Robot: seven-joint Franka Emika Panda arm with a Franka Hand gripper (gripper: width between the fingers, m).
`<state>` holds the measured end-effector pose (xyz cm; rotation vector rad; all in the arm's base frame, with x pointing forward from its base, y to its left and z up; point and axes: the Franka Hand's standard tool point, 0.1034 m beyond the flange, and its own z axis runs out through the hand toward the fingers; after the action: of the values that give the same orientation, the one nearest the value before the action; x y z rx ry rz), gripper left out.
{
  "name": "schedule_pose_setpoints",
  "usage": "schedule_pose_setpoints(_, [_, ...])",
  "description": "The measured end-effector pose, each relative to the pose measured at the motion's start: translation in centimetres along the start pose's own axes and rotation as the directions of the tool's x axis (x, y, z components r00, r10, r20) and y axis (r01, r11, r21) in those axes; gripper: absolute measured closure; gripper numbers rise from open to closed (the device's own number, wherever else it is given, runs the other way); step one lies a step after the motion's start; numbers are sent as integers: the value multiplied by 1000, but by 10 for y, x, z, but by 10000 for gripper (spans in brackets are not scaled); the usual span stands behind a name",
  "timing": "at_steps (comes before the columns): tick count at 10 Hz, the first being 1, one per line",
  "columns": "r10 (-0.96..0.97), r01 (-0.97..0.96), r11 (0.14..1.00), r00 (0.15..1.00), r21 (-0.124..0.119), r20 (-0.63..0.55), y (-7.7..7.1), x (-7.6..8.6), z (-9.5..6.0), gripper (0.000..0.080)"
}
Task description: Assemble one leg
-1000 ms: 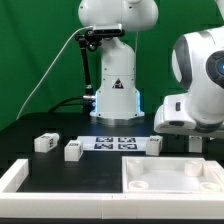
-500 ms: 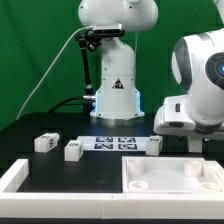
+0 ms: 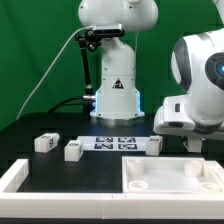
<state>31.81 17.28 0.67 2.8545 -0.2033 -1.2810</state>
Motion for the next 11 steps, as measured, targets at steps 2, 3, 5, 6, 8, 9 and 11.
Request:
schedule_pose_setpoints(2, [-10,10,1000,1000,-1,0,1,0,-2,510])
schedule_pose_setpoints(3, [-26,26,1000,1000,5,-13,5,-3,-12,509])
schedule_pose_setpoints(5, [-36,36,999,999,13,-31,9,-18,-44,509])
schedule_pose_setpoints(6, [-39,40,999,998,20,-59,9,-23,-61,509])
schedule_pose_setpoints(8, [-48,50,998,997,24,-60,8,-30,-91,508])
schedule_pose_setpoints(9, [-48,52,998,993,33,-111,5,-22,-90,508])
schedule_pose_setpoints(11, [-44,49,998,992,34,-121,6,-22,-87,508])
